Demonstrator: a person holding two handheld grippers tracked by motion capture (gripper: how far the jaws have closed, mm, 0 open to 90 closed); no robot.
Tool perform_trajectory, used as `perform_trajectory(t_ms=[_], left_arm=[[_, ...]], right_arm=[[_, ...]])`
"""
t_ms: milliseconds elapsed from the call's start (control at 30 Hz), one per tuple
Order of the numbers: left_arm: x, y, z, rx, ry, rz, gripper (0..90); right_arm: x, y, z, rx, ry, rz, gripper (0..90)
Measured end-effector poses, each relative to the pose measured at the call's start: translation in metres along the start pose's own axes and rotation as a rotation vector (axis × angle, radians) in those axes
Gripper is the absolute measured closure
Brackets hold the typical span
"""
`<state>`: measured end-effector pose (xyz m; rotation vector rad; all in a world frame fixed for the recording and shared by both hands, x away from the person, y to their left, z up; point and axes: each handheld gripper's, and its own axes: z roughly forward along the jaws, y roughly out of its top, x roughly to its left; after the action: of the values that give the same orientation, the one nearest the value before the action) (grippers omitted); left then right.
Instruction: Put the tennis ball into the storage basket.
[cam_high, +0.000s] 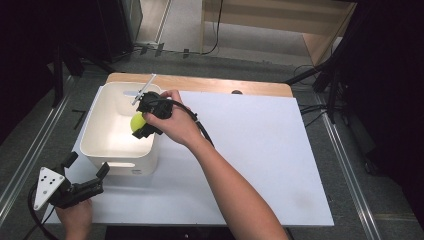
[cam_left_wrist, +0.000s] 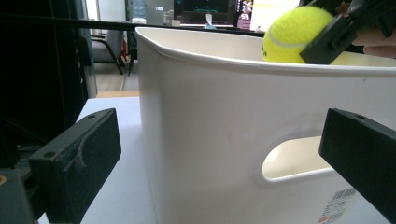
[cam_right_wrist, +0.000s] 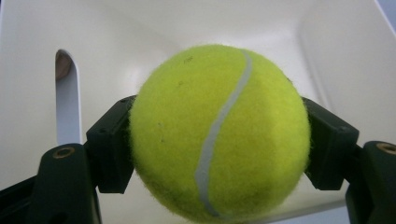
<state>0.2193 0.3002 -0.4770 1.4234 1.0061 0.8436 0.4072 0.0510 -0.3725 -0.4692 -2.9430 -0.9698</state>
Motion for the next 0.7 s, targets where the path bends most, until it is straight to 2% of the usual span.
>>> perform_trajectory(t_ms=[167, 267, 500, 600, 700], left_arm=[[0.000, 0.000, 0.000, 0.000, -0.003, -0.001, 0.0], [0.000, 0.000, 0.000, 0.001, -0.004, -0.001, 0.0], [0.001, 0.000, 0.000, 0.001, -0.005, -0.002, 0.0], [0.001, 0.000, 0.001, 0.002, -0.004, -0.001, 0.0], [0.000, 0.000, 0.001, 0.003, -0.005, 0.003, 0.0]], right_arm=[[0.005, 0.001, 0.011, 0.060, -0.014, -0.039, 22.1], [0.005, 0.000, 0.011, 0.050, -0.004, -0.042, 20.4], [0.007, -0.002, -0.010, -0.047, -0.005, -0.030, 10.4], [0.009, -0.005, -0.021, -0.103, -0.021, -0.043, 8.8], [0.013, -0.009, -0.031, -0.129, -0.047, -0.042, 7.3]])
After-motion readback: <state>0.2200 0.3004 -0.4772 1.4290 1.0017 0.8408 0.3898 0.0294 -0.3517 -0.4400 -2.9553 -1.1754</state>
